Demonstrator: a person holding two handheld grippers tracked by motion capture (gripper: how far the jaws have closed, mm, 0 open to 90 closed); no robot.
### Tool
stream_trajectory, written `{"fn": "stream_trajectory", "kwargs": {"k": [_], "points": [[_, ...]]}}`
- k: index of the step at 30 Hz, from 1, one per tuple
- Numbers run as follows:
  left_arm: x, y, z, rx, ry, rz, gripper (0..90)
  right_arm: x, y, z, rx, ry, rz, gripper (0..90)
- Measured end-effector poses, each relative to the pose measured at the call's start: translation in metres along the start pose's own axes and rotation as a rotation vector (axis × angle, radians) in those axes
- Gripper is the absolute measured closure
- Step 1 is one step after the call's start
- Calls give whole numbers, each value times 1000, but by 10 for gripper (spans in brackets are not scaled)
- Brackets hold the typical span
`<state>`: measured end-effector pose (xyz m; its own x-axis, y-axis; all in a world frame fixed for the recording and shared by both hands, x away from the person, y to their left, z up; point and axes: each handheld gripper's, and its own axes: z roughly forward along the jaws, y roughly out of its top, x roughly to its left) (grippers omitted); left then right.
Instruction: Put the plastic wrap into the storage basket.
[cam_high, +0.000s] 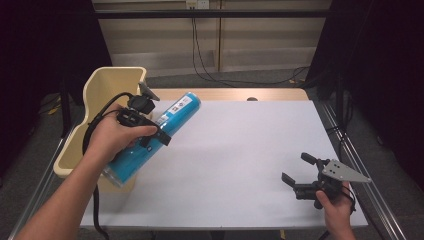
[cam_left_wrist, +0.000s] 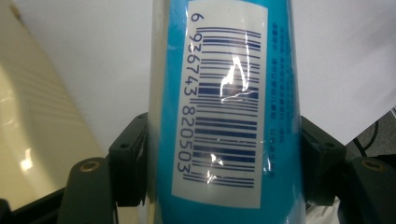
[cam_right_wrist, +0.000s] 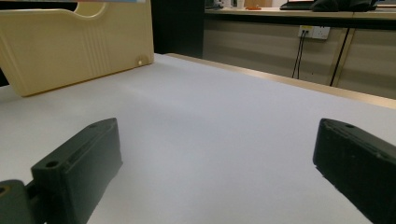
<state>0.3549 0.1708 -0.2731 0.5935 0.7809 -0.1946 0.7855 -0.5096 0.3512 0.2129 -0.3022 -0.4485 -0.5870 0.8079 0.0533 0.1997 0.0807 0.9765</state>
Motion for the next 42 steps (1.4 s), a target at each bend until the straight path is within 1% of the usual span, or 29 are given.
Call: {"fn": "stream_trajectory", "kwargs": {"k": [3,4,7,8,9,11,12,14,17,18,19,21,26,27,29,30,32,34,36,41,42], "points": [[5,-4,-8,-7,5,-14,322,0,0,0,1,1,-1,6],[7,-5,-10,-9,3,-29,322,0,0,1,5,1,-1,6],[12,-8,-15,-11,19,-42,322,0,0,1,5,0,-1,6],[13,-9,-17,-9,22,-40,322,0,0,1,5,0,-1,5],[15,-11,-18,-12,21,-53,322,0,0,1,6,0,-2,5],[18,-13,-21,-15,21,-59,322,0,0,1,7,0,-2,6],[20,-14,-22,-21,20,-68,322,0,0,1,7,0,-2,5],[23,-16,-25,-16,25,-77,322,0,0,1,7,0,-2,6],[31,-20,-31,-14,45,-96,322,0,0,1,9,-1,-2,5],[33,-22,-33,-19,46,-110,322,0,0,1,9,0,-2,6],[35,-23,-35,-17,50,-111,322,0,0,1,9,-1,-2,5],[40,-27,-39,-28,55,-139,322,1,0,1,8,0,-2,6],[52,-36,-48,-38,84,-168,322,1,0,2,9,0,-2,5],[54,-38,-50,-44,91,-182,322,1,0,2,9,1,-2,5],[59,-42,-53,-39,97,-188,322,1,-1,2,11,1,-3,6],[60,-43,-55,-45,101,-199,322,1,-1,2,11,1,-2,6],[64,-46,-58,-44,106,-208,322,1,-1,2,11,0,-3,5],[68,-49,-59,-56,115,-233,322,1,-1,2,11,1,-2,6],[71,-51,-62,-58,120,-239,322,1,-1,2,11,1,-2,5],[80,-56,-65,-78,135,-284,322,2,-1,2,10,1,0,6],[82,-57,-66,-72,139,-280,322,2,-1,2,10,1,-1,5]]}}
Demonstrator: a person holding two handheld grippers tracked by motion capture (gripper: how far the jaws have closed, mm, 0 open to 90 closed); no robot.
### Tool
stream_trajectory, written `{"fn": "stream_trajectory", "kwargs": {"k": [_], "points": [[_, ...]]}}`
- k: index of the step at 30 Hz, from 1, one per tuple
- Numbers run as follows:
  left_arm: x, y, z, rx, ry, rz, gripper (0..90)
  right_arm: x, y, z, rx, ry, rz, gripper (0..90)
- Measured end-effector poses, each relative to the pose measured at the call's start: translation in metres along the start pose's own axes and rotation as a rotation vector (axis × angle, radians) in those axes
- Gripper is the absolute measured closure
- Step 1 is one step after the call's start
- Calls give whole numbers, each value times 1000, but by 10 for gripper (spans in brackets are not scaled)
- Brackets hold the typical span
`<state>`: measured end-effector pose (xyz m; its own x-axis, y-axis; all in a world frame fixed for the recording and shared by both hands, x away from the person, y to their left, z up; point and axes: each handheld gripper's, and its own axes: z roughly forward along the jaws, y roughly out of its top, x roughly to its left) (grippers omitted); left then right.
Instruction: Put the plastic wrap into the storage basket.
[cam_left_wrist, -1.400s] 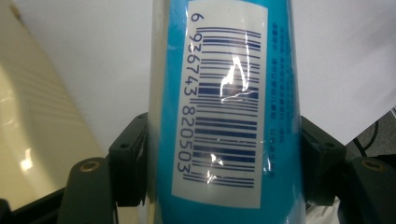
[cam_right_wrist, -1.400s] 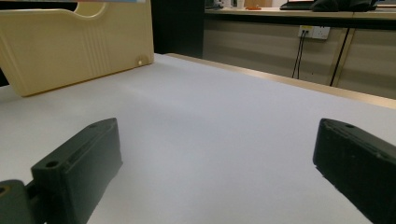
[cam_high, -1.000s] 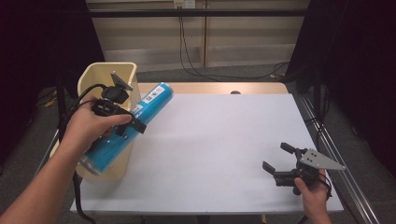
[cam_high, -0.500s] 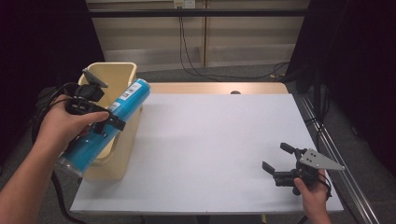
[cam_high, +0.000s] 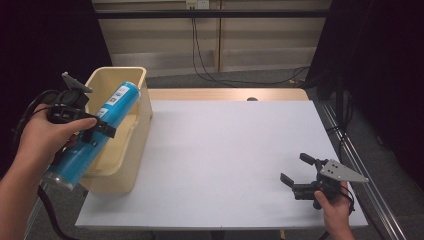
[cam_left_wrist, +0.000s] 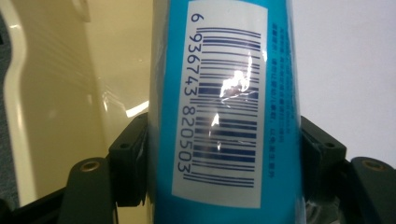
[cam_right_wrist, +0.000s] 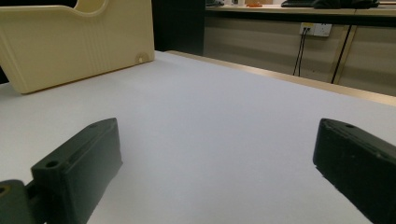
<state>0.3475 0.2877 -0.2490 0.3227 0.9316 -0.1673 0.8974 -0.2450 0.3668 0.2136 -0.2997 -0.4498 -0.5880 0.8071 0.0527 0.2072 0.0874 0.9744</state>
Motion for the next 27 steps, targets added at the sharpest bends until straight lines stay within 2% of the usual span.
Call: {"fn": "stream_trajectory", "kwargs": {"k": [10,14,17,25,26,27], "points": [[14,-5,6,4,19,-60,322,0,0,0,-1,0,-1,5],[16,-7,10,13,24,-61,321,0,0,0,0,-1,0,6],[19,-9,13,13,11,-84,321,-1,-1,-1,2,-4,5,5],[24,-14,20,42,19,-108,321,-1,0,-1,-2,-3,3,6],[26,-14,21,52,21,-100,322,-1,0,-1,-2,-3,2,6],[26,-15,22,50,18,-116,322,-1,0,-2,-3,-3,1,6]]}}
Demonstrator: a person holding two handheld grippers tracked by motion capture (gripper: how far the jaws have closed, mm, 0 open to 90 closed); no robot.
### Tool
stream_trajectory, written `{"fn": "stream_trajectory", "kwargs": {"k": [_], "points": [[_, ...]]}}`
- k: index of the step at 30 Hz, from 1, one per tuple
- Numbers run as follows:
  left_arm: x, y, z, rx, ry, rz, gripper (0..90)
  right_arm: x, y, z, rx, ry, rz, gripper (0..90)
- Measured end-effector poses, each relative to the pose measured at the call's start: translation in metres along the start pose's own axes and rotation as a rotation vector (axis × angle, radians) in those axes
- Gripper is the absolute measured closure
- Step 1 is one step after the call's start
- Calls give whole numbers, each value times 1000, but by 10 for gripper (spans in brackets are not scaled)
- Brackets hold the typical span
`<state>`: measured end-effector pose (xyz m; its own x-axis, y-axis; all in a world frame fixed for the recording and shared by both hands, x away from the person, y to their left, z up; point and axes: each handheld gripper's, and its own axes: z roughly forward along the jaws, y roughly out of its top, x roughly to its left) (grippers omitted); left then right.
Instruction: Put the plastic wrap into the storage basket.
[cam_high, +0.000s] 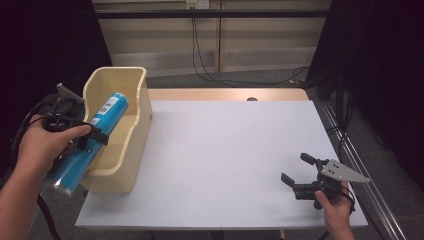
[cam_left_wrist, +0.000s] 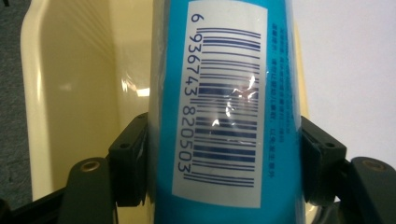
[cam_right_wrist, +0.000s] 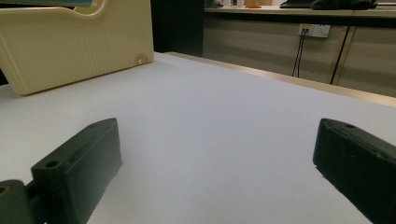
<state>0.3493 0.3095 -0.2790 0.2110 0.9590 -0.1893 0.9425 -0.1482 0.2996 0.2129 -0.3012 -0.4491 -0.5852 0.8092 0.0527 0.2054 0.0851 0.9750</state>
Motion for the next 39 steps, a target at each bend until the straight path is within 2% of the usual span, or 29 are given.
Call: {"fn": "stream_trajectory", "kwargs": {"k": [4,10,14,20,25,28,29,35,38,39], "points": [[3,0,2,0,-10,-13,321,0,0,0,-1,-2,-2,6],[4,1,5,5,-2,-18,321,0,0,0,-2,-2,-2,5],[4,0,7,19,-15,-27,321,-1,1,-1,-5,-3,-2,5],[4,-1,10,23,0,-35,320,0,1,0,-4,-3,-4,5],[4,-1,13,28,-3,-35,320,0,2,-1,-4,-5,-9,6],[3,-1,13,25,-5,-48,320,0,2,-1,-4,-6,-5,6],[5,0,12,38,-4,-35,320,0,2,-1,-5,-7,-5,6],[1,3,14,46,3,-36,318,0,2,-1,-5,-6,-7,6],[0,5,10,32,-7,-32,309,0,2,-1,-3,-5,-12,6],[-1,6,6,2,-14,-39,306,0,2,-1,-4,-4,-14,6]]}}
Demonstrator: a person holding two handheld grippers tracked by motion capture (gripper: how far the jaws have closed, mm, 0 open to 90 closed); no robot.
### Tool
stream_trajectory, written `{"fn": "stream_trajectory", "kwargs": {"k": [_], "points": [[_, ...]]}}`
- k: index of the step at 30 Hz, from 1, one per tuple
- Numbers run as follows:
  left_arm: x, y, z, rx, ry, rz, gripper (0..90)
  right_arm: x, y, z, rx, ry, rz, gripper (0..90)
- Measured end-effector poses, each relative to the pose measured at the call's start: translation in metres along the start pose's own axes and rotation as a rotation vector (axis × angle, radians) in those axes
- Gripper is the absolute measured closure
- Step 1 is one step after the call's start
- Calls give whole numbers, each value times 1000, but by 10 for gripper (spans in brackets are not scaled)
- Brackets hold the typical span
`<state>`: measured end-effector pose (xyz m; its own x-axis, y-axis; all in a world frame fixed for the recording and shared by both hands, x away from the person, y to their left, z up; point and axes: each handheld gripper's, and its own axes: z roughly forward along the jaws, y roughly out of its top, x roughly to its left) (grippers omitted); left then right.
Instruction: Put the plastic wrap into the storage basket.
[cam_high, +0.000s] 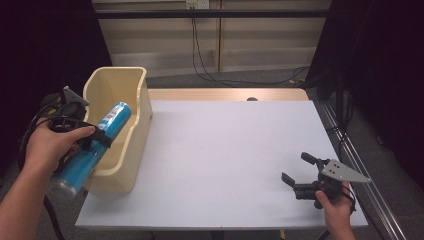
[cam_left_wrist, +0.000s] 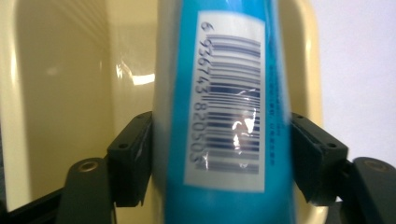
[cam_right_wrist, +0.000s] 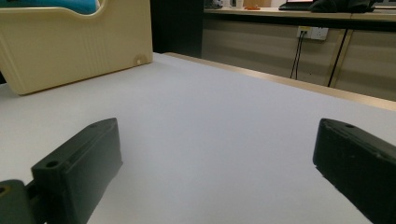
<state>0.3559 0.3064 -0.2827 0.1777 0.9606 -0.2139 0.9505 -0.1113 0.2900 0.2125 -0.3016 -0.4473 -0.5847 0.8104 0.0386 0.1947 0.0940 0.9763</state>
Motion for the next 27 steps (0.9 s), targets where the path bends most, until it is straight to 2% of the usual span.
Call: {"fn": "stream_trajectory", "kwargs": {"k": [1,2,3,5,8,14,17,21,27], "points": [[-1,2,-8,-44,-26,-16,321,0,0,0,0,0,1,6],[-2,5,-15,-65,-41,-15,352,0,0,0,-1,0,3,6],[-5,7,-21,-65,-30,-3,354,0,0,0,-2,0,6,6],[-11,10,-25,-29,-25,27,340,0,0,0,-1,1,0,6],[-19,11,-20,-29,-43,46,309,0,1,0,-2,2,-3,6],[-31,14,-10,-64,-68,89,248,0,0,-1,2,-1,-4,6],[-38,17,-11,-98,-88,98,233,0,0,-1,0,-3,2,6],[-51,21,-7,-84,-101,132,213,1,1,-1,0,-2,-2,6],[-66,23,-3,-100,-123,163,188,1,1,-2,-1,-4,-2,6]]}}
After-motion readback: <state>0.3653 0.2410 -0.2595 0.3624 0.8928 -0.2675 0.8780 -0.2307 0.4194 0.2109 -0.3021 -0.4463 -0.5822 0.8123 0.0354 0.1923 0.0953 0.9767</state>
